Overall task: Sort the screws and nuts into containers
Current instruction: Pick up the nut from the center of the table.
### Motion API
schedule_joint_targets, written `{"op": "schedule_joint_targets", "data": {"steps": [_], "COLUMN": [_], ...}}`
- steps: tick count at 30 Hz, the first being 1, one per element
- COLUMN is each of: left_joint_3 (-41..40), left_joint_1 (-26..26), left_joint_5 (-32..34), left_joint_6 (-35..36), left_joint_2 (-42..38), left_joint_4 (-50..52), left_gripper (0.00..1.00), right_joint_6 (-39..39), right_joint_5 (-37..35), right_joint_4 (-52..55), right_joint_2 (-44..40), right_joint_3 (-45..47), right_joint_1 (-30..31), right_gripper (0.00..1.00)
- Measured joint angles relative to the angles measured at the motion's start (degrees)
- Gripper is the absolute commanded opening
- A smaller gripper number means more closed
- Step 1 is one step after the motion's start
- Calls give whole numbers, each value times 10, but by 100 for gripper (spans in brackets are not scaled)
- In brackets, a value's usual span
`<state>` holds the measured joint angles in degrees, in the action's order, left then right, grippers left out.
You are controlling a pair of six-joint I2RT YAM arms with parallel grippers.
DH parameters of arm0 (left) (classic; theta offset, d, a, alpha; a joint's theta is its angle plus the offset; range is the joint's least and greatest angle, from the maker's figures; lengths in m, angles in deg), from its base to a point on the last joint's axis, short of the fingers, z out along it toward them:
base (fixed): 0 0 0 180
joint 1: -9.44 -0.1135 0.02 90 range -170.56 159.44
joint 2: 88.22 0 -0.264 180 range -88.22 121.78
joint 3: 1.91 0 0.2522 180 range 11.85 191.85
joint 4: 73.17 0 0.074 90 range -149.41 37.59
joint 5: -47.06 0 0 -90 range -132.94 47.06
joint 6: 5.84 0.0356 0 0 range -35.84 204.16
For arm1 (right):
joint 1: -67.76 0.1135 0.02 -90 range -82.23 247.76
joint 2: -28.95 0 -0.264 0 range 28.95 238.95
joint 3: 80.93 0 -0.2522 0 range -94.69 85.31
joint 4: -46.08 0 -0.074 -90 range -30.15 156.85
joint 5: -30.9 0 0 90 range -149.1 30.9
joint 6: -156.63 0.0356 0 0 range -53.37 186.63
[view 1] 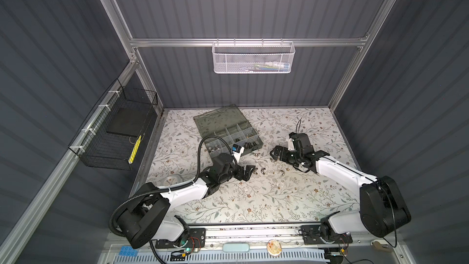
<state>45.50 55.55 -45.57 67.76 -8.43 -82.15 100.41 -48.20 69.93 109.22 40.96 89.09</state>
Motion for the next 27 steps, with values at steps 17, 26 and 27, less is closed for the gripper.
{"op": "schedule_joint_targets", "data": {"steps": [17,26,27], "left_joint_3": [37,38,38], "left_joint_1": [67,67,67], "left_joint_5": [72,76,76], "left_joint_6": [58,60,59], "left_joint_2": [46,46,46], "left_joint_4": [37,39,39], "left_gripper": [100,100,100], "right_joint_6": [-5,-7,-8], "right_joint_5": [-35,-73,-78], "right_joint_4": [7,16,18], "right_joint_2": [10,29,31], "right_joint_3": [67,67,66], "right_joint_1": [5,33,34], "right_gripper": [51,33,32]}}
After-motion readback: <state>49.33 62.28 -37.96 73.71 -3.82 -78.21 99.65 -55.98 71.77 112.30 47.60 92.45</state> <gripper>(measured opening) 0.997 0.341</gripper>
